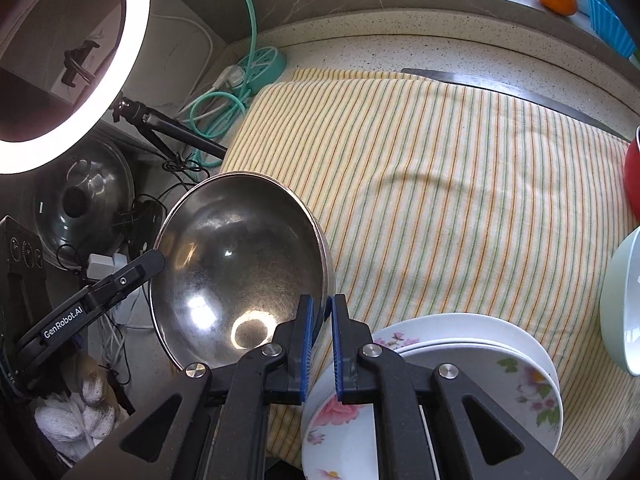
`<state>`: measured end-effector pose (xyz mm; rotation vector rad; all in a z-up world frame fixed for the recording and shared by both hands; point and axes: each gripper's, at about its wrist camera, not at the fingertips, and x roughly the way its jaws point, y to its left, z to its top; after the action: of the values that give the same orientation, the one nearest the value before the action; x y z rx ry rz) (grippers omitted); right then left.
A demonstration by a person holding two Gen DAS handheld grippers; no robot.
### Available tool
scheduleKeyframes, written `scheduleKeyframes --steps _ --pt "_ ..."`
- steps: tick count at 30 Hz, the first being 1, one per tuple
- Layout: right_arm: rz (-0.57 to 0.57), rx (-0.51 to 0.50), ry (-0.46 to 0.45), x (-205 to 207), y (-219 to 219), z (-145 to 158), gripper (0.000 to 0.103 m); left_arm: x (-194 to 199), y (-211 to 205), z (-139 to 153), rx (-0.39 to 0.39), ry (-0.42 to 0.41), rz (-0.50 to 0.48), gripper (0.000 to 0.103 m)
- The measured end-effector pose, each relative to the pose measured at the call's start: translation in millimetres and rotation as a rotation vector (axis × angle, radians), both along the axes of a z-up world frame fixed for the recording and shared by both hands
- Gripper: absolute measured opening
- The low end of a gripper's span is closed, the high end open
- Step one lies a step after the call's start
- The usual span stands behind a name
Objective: Organize plates and bowls
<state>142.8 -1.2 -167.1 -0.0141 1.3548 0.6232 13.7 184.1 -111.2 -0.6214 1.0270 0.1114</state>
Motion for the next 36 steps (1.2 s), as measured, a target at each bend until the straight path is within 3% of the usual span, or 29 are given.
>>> scheduleKeyframes --steps 36 --pt "0.078 0.021 0.045 -27 21 -10 0.012 -10 22 -19 0.020 0.045 0.061 0.010"
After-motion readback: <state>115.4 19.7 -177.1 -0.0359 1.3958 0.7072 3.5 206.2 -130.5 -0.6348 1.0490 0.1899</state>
